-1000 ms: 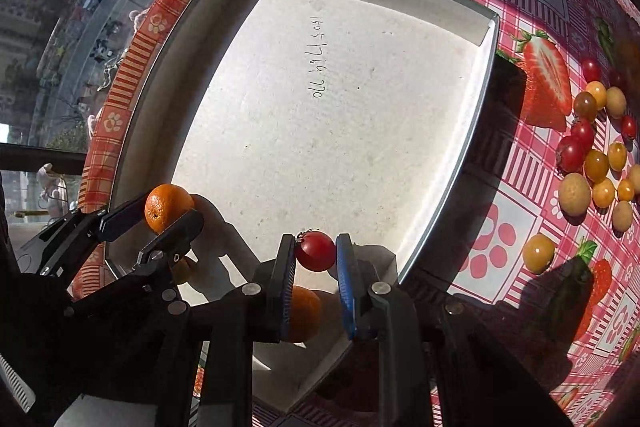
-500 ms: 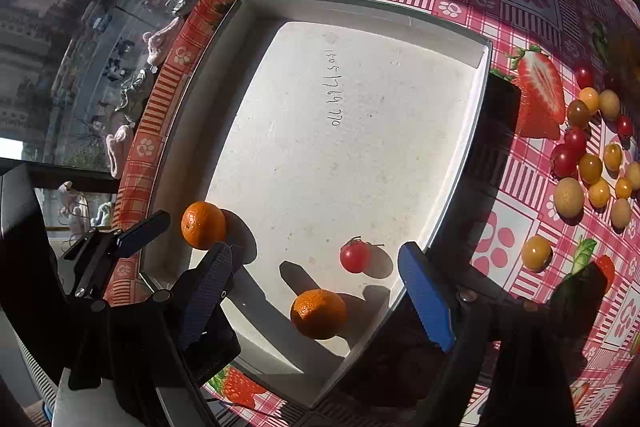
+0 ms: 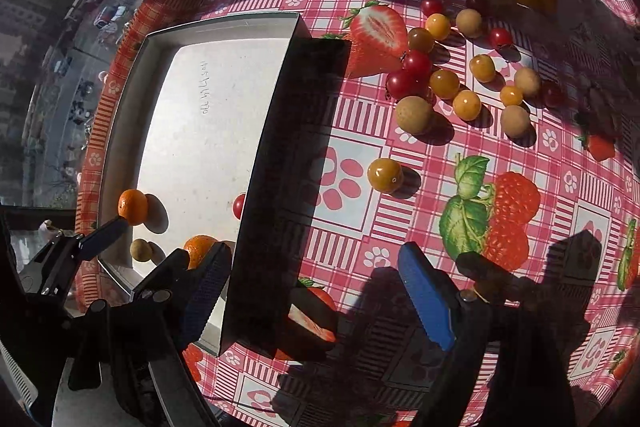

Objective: Organize fruits
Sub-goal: 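Move both open tools back to the loose fruit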

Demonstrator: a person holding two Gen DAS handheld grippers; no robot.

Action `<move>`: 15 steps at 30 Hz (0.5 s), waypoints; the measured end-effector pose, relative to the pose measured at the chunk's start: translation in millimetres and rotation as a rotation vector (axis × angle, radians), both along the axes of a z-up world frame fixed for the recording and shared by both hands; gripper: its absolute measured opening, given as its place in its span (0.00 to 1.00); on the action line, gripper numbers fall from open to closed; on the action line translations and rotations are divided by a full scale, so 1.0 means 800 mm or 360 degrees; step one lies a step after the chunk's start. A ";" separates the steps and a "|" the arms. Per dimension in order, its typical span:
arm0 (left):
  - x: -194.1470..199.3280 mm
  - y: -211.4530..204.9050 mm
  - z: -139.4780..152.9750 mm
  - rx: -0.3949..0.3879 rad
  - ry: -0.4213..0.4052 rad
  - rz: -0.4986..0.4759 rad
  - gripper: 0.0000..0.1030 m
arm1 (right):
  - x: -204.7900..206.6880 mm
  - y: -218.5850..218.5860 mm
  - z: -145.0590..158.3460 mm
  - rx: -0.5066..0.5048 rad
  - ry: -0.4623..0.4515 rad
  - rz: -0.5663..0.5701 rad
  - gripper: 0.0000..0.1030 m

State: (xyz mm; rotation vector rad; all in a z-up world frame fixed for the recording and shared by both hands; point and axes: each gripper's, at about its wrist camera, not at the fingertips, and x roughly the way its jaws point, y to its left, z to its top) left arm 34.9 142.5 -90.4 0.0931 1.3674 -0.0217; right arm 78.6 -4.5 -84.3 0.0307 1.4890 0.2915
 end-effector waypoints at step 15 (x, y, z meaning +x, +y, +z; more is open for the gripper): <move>0.033 -0.107 0.023 -0.0055 -0.0053 -0.0231 0.71 | -0.042 -0.138 -0.012 -0.0187 -0.0029 -0.0255 0.85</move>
